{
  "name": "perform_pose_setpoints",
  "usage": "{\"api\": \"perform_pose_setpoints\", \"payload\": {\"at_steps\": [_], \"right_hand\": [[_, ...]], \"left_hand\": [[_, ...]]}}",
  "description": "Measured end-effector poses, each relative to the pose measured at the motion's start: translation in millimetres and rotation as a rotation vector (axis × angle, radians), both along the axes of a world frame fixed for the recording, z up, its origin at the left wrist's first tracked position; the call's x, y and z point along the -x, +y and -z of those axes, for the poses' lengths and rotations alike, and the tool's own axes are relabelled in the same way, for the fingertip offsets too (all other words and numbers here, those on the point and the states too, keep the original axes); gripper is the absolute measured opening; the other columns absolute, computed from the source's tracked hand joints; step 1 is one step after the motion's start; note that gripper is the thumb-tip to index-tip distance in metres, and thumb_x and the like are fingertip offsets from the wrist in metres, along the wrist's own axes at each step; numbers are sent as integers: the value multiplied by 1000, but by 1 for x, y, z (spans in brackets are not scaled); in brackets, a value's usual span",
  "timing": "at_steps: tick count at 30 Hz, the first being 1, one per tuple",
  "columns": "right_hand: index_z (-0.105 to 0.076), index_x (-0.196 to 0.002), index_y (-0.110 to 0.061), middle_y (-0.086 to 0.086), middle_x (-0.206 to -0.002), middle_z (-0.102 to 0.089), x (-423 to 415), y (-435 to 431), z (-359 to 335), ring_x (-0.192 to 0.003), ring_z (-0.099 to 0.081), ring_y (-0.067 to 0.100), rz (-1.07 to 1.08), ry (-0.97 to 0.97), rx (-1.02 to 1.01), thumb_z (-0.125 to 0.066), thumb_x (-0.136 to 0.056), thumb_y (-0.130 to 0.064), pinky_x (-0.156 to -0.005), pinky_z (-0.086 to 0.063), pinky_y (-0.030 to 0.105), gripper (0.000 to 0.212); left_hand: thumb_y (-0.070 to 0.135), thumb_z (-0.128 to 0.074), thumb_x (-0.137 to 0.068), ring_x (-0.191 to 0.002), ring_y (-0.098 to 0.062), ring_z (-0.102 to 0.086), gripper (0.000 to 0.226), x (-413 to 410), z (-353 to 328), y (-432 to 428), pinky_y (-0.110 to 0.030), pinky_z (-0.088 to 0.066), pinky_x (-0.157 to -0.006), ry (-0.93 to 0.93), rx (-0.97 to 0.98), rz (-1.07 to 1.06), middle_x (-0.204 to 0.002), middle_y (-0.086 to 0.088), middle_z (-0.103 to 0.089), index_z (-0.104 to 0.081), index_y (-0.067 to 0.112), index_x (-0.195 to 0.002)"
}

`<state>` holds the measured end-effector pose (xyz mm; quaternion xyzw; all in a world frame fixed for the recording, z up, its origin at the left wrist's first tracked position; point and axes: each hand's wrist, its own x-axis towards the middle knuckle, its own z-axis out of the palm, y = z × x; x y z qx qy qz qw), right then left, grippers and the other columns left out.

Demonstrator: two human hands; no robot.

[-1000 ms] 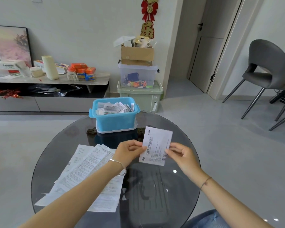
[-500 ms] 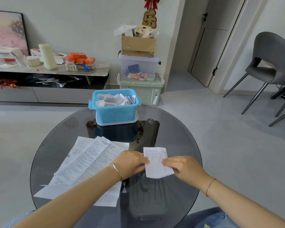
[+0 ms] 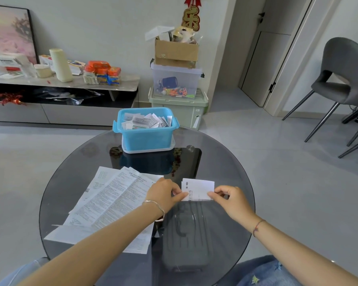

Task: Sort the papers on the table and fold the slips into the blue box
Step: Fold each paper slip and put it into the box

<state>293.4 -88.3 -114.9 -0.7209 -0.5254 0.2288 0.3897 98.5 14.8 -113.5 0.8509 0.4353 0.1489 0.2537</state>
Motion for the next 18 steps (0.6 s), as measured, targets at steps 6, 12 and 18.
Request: {"api": "perform_pose_setpoints", "payload": {"at_steps": [6, 12, 18], "right_hand": [[-60, -64, -23, -8, -55, -62, 3, 15, 7, -46, -48, -2, 108, -2, 54, -72, -84, -21, -53, -35, 12, 23], [-57, -62, -24, -8, -54, -60, 5, 17, 7, -51, -50, 4, 124, -71, 93, -71, -84, -20, -53, -36, 16, 27], [-54, -61, -24, -12, -47, -53, 3, 18, 6, -45, -45, 1, 131, -94, 103, -69, -85, -18, -47, -30, 10, 29]], "left_hand": [[36, -63, -89, -60, -11, -50, 39, -9, 0, 3, -14, -35, -56, 34, 128, -65, -59, 4, -54, -57, 17, -56], [42, -62, -88, -81, -13, -59, 26, -8, -6, 0, -17, -42, -68, 89, 56, -89, -88, -3, -67, -64, 17, -82], [41, -47, -97, -119, -14, -51, 40, 7, -19, -11, -23, -42, -98, 171, -172, 247, -134, 4, -55, -52, 26, -134]]}}
